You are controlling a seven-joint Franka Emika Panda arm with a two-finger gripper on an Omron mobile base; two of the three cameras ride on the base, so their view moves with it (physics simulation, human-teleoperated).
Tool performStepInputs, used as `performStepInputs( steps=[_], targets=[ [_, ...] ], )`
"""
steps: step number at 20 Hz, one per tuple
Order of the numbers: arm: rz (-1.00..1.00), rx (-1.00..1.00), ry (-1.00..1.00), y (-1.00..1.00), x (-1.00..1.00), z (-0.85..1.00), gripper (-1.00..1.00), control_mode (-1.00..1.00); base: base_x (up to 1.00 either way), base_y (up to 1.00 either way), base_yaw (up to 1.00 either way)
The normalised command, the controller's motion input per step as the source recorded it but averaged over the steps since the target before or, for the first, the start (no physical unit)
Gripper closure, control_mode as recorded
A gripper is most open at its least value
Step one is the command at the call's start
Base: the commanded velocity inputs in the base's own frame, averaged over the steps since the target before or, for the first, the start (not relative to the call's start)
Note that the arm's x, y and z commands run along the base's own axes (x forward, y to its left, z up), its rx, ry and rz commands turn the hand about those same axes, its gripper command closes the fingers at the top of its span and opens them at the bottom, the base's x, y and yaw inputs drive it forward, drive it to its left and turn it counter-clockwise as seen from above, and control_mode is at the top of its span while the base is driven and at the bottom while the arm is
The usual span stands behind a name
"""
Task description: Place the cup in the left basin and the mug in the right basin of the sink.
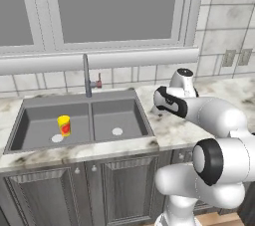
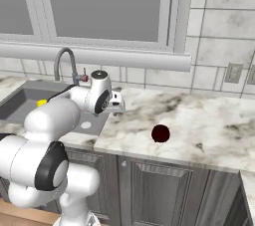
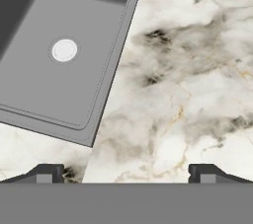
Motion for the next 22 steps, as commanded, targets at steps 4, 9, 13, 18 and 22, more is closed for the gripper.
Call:
performStepInputs(
  steps=[4, 9, 13, 18, 22],
  targets=[
    [0.00, 0.00, 0.00, 0.00, 0.00, 0.00, -1.00, 1.00, 0.07, 0.00, 0.00],
    [0.00, 0.00, 0.00, 0.00, 0.00, 0.00, -1.00, 1.00, 0.27, 0.00, 0.00],
    [0.00, 0.00, 0.00, 0.00, 0.00, 0.00, -1.00, 1.00, 0.26, 0.00, 0.00],
    [0.00, 0.00, 0.00, 0.00, 0.00, 0.00, -1.00, 1.00, 0.17, 0.00, 0.00],
    [0.00, 0.00, 0.00, 0.00, 0.00, 0.00, -1.00, 1.00, 0.28, 0.00, 0.00]
  ],
)
